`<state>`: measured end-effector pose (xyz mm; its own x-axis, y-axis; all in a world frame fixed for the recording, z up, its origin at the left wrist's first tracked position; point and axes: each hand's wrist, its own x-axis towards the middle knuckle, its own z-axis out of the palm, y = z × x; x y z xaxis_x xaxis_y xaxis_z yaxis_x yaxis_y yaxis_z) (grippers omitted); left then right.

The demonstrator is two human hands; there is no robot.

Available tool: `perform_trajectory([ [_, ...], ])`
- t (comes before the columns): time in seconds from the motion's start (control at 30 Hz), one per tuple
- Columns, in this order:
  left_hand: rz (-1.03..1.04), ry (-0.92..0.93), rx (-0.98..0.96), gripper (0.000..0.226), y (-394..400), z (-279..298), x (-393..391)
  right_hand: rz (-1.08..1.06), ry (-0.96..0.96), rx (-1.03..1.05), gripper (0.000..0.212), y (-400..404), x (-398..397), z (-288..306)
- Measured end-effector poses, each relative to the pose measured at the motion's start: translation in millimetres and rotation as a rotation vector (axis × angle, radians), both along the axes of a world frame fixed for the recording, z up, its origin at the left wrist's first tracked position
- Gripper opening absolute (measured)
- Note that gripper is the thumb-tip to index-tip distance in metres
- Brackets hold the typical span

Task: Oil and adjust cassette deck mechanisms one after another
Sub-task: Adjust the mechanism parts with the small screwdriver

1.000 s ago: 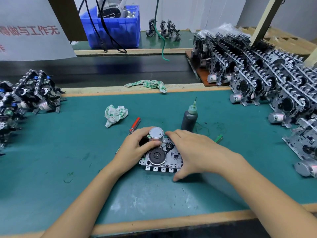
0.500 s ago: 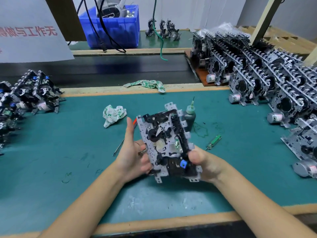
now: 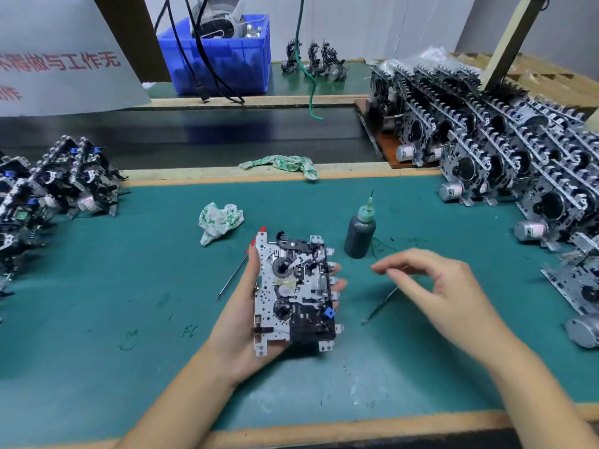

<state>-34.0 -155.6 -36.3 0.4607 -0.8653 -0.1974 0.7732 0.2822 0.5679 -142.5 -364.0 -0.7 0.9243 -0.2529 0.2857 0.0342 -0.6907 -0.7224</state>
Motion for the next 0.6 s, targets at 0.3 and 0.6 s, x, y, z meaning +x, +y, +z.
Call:
perform_trajectory([
  [0.3, -0.022, 0.145, 0.050, 0.097, 0, -13, 2, 0.255, 0.412, -0.523, 0.008, -15, 14, -15],
  [0.6, -0.036, 0.144, 0.180, 0.089, -4, -16, 1, 0.398, 0.572, 0.617, 0.038, 44, 13, -8],
])
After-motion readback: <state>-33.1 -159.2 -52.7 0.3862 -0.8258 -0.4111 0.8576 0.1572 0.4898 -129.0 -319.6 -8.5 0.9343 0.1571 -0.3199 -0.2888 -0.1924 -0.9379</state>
